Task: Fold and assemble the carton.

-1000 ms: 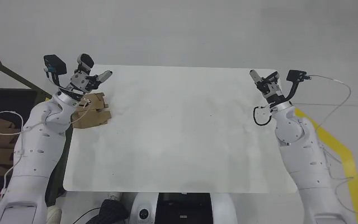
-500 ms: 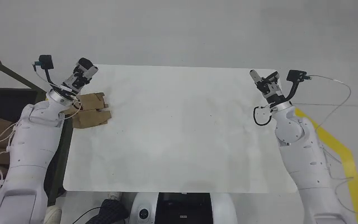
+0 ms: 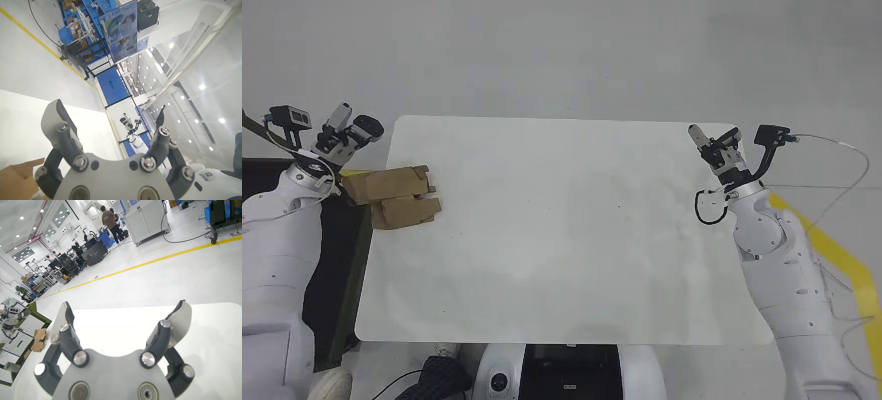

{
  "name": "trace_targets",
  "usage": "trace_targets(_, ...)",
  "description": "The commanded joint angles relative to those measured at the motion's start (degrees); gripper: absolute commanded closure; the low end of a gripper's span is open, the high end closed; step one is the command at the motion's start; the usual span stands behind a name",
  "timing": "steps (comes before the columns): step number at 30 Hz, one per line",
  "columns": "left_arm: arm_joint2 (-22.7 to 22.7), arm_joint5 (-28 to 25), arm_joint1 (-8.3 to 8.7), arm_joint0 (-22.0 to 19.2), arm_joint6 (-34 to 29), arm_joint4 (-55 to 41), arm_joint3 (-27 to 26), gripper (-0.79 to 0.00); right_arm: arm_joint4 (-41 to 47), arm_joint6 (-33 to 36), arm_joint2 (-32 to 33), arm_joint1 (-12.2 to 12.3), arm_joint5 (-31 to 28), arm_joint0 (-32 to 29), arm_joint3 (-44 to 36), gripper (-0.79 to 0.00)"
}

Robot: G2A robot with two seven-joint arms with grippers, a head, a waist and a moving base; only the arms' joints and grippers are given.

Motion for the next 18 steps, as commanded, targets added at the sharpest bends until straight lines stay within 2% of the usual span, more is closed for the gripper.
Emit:
trace_targets(1,0.00,0.03,0.00,0.00,0.03,0.03,0.01,-0.785,0.00,0.00,0.00,0.00,0.00,0.00,0.00,-0.785)
trace_targets(11,0.00,0.03,0.00,0.00,0.03,0.03,0.01,-0.785,0.00,0.00,0.00,0.00,0.00,0.00,0.00,-0.785)
trace_targets(18,-3.19,4.49,0.71,1.92,6.98,0.34,-0.11,-0.785,0.00,0.00,0.00,0.00,0.00,0.00,0.00,-0.785)
